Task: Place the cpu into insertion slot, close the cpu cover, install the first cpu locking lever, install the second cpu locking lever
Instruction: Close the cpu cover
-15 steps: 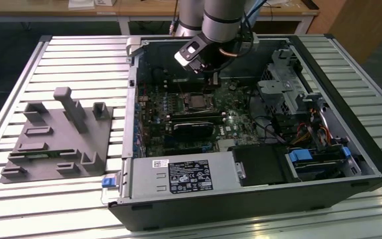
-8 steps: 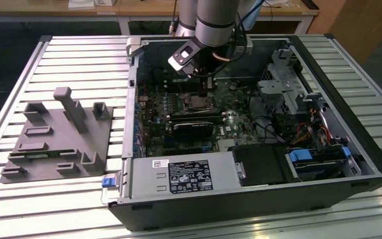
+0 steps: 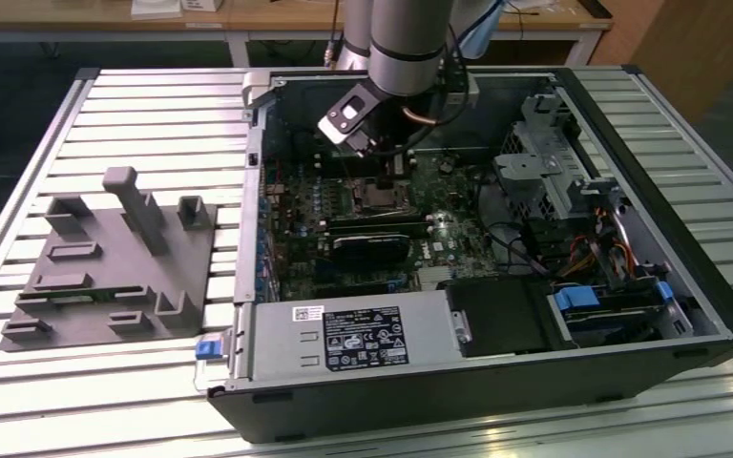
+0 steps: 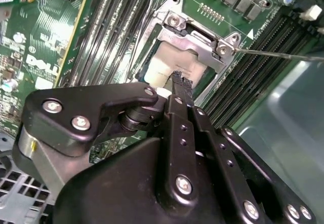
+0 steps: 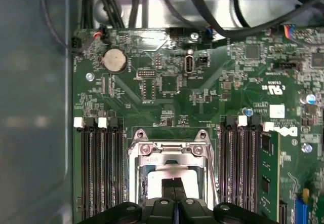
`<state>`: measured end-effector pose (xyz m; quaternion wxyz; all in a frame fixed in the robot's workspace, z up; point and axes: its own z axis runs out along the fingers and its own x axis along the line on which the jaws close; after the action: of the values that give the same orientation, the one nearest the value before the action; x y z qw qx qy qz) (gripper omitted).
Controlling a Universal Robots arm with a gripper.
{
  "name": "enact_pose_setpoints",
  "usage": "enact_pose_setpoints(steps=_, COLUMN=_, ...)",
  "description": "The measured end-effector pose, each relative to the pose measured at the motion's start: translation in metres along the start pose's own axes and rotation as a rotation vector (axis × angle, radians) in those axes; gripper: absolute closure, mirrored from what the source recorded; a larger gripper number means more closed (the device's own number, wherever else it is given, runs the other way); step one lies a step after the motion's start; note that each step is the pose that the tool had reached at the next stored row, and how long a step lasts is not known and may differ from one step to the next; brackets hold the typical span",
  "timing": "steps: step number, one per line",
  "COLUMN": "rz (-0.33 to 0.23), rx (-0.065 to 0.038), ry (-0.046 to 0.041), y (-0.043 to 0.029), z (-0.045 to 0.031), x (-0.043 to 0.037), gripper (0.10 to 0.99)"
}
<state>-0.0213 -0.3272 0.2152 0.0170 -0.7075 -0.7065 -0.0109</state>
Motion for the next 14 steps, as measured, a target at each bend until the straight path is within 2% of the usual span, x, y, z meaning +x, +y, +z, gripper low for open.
enact_pose_setpoints(steps=4, rz=-0.048, rx=-0.001, ry=0.002, y=-0.0002, z=0.0011, x=0.0, gripper=0.98)
enact_pose_setpoints(steps=11, rz=-0.069, rx=0.0, ry=0.002, y=-0.0004, z=0.0011, x=0.0, gripper=0.98)
enact_pose_setpoints(steps=14, rz=-0.113, rx=0.002, ry=0.0016, y=-0.0004, z=0.0011, x=0.0, gripper=0.98)
